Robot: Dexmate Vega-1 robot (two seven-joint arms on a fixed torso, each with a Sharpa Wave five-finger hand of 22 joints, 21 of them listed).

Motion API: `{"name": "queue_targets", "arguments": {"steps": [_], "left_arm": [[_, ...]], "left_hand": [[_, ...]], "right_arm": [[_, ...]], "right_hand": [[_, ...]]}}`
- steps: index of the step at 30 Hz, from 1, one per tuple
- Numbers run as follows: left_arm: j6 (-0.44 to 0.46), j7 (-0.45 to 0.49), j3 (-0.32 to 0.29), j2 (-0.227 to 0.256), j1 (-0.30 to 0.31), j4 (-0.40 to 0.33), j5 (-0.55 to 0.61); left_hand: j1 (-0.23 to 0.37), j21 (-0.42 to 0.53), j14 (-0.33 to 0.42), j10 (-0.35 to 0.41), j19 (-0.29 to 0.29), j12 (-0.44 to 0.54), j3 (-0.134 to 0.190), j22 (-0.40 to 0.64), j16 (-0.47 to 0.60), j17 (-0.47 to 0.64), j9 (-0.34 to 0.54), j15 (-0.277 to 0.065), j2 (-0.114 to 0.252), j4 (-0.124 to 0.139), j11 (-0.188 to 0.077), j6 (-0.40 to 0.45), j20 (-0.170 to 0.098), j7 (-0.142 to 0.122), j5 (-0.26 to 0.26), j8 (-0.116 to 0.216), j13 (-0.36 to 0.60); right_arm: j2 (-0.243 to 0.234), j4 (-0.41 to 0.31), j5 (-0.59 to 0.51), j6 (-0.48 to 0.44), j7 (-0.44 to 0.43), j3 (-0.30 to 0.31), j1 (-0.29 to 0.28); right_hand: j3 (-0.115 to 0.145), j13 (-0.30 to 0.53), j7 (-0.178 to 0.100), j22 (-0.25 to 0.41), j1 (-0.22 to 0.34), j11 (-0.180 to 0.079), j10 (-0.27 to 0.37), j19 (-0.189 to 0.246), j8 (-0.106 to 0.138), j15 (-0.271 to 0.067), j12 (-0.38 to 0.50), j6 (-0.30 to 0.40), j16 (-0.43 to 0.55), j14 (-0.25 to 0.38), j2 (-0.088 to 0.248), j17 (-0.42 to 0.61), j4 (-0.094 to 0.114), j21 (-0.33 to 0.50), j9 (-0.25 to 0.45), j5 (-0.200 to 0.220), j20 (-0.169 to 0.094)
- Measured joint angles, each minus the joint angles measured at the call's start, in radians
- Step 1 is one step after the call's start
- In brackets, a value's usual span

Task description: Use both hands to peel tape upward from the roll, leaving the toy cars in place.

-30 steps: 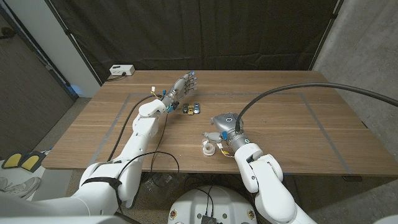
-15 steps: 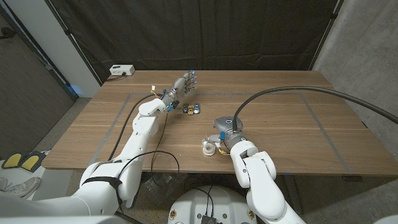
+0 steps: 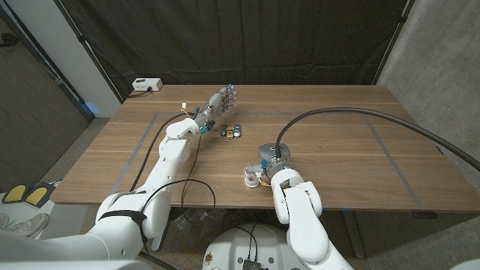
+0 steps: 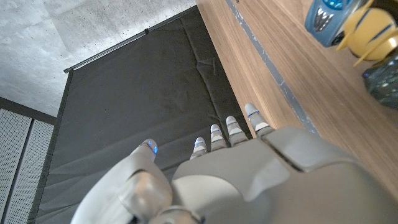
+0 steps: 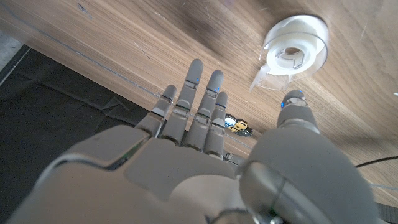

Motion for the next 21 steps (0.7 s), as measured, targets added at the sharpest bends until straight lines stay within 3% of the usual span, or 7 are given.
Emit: {"name": "queue_targets", "arguments": {"steps": [4,11,21], "left_arm": [[-0.006,-0.004,-0.004,0.000,-0.009,0.016,0.001],[-0.020,-0.012,-0.013,-0.001,-0.028,0.050,0.008],[-0.043,-0.023,-0.030,-0.006,-0.056,0.101,0.024]], "left_hand": [[0.000,0.000,0.000,0.000,0.000,0.000,0.000,0.000,0.000,0.000,0.000,0.000,0.000,0.000,0.000,0.000,0.000,0.000,0.000,0.000,0.000],[0.000,0.000,0.000,0.000,0.000,0.000,-0.003,0.000,0.000,0.001,0.000,0.000,0.000,-0.003,0.000,0.000,0.000,0.000,0.000,0.000,0.000],[0.000,0.000,0.005,0.000,0.000,0.000,-0.007,0.000,0.000,0.003,0.000,0.005,0.000,0.001,0.000,0.000,0.000,0.000,0.000,0.000,0.000]], "right_arm": [[0.017,0.017,-0.031,-0.005,-0.002,-0.004,-0.004],[0.047,0.056,-0.074,-0.015,-0.027,-0.010,-0.011],[0.069,0.115,-0.126,-0.020,-0.045,-0.009,-0.012]], "right_hand": [[-0.021,0.035,0.004,0.006,0.000,0.002,-0.033,-0.005,0.000,0.005,0.018,-0.020,0.023,-0.023,0.000,0.049,0.005,0.000,0.007,0.008,-0.002],[-0.031,0.064,0.008,0.011,0.032,0.001,-0.032,-0.005,0.000,0.005,0.046,-0.025,0.058,-0.023,0.002,0.093,0.004,0.011,0.012,0.018,-0.002],[-0.042,0.109,-0.033,0.015,0.088,-0.040,-0.046,0.004,0.008,0.001,0.077,-0.031,0.100,-0.019,0.001,0.160,-0.007,0.019,0.025,0.030,-0.012]]}}
